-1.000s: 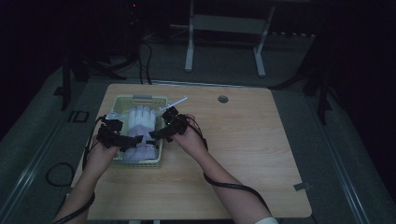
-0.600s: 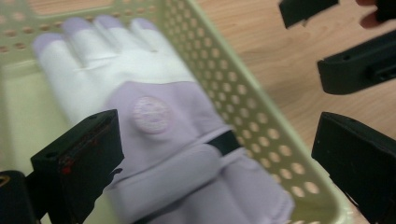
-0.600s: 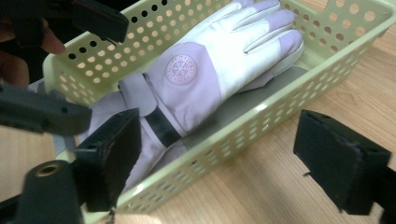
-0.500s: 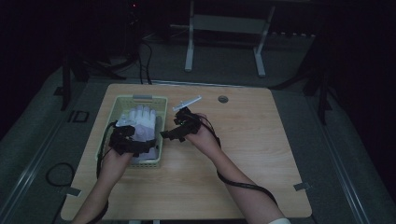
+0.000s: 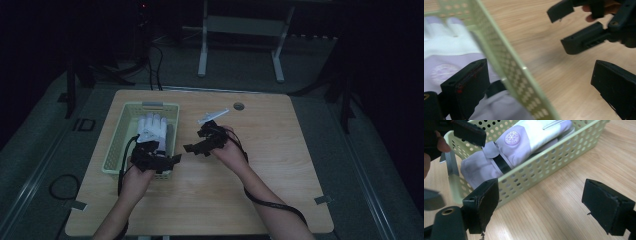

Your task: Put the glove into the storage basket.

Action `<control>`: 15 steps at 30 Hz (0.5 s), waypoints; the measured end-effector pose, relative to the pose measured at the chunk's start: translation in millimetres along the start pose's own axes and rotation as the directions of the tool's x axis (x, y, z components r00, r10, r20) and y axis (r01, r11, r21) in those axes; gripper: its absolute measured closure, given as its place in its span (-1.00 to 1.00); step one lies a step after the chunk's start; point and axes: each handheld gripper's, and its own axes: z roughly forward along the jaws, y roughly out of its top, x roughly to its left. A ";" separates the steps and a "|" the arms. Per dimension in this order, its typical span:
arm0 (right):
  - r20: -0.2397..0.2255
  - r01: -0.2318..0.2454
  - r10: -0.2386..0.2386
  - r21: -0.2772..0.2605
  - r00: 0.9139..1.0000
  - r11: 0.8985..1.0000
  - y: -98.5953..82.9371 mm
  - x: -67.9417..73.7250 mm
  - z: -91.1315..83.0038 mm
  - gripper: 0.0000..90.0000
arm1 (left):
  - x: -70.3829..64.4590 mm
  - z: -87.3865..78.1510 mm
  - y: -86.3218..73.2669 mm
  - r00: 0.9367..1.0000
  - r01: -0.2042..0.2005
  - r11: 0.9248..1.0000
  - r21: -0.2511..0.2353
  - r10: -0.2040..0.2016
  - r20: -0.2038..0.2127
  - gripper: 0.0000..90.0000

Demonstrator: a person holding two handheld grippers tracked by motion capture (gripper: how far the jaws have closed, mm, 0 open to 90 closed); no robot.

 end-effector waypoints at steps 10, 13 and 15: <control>0.042 -0.010 0.012 -0.043 0.999 0.999 -28.2 -14.3 -27.9 -0.68 | -29.6 9.2 -0.4 0.991 -0.077 0.997 -0.016 0.079 0.109 -0.95; 0.047 -0.014 0.017 -0.060 0.999 0.998 -35.7 -16.9 -34.3 -0.68 | -37.4 14.5 -1.0 0.987 -0.099 0.995 -0.023 0.101 0.124 -0.95; 0.057 -0.016 0.020 -0.062 0.998 0.998 -41.0 -18.6 -38.1 -0.68 | -42.1 18.8 -1.9 0.985 -0.095 0.995 -0.024 0.097 0.143 -0.95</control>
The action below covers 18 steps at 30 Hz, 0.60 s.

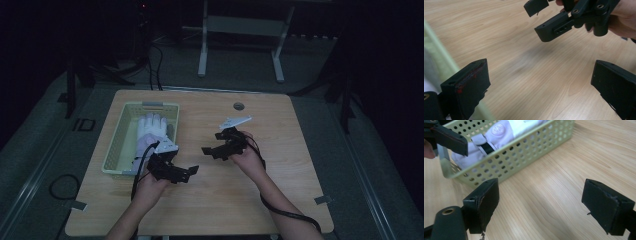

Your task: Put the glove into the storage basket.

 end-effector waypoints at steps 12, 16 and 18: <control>0.018 0.012 -0.012 -0.014 1.000 1.000 -30.5 -11.6 -17.1 -0.68 | -31.1 26.1 -3.9 0.994 -0.078 0.997 0.002 0.077 0.081 -0.95; 0.025 0.030 -0.029 -0.034 0.999 0.999 -45.3 -15.3 -25.4 -0.69 | -42.6 35.1 -5.6 0.989 -0.101 0.995 0.013 0.099 0.112 -0.95; 0.031 0.030 -0.029 -0.038 0.999 0.999 -51.2 -17.3 -27.7 -0.69 | -48.3 41.3 -7.9 0.986 -0.111 0.994 0.022 0.108 0.125 -0.95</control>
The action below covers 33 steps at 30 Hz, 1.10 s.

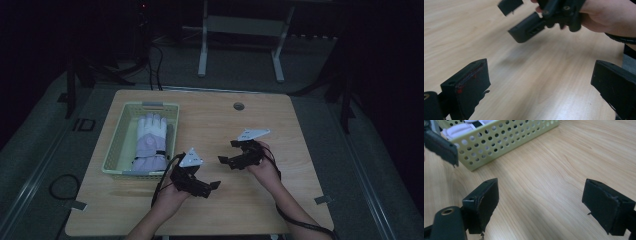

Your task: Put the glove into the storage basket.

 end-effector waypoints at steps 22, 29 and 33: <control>-0.003 0.001 -0.001 0.011 1.000 1.000 -66.1 -4.9 -26.1 -0.72 | -29.9 54.7 -26.8 0.983 -0.077 0.996 0.052 0.068 0.169 -0.95; 0.019 0.011 -0.011 0.026 1.000 1.000 -80.8 -2.5 -36.4 -0.73 | -37.8 63.5 -32.8 0.976 -0.114 0.992 0.057 0.101 0.195 -0.95; 0.054 0.034 -0.035 0.010 0.998 0.999 -89.6 -4.0 -43.8 -0.73 | -39.8 62.8 -36.4 0.972 -0.116 0.992 0.050 0.103 0.209 -0.95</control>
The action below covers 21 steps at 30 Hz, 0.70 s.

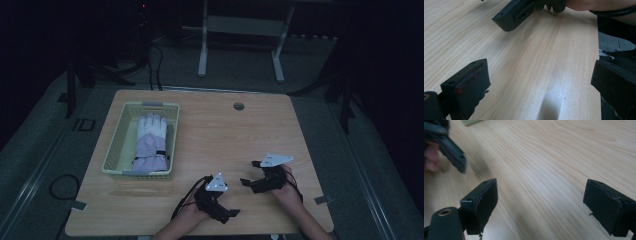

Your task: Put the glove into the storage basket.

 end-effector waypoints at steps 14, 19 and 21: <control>0.049 -0.027 0.026 0.006 0.998 1.000 -23.2 -3.5 -14.7 -0.73 | -5.2 -0.2 -7.9 1.000 -0.017 1.000 -0.015 0.017 -0.008 -0.95; 0.058 -0.027 0.026 0.014 0.998 1.000 -24.8 -5.5 -11.9 -0.73 | -4.1 -1.7 -8.1 1.000 -0.014 1.000 -0.026 0.013 -0.004 -0.95; 0.066 -0.025 0.024 0.010 0.998 1.000 -24.7 -5.7 -12.0 -0.73 | -3.6 -1.4 -8.4 1.000 -0.014 1.000 -0.025 0.013 -0.004 -0.95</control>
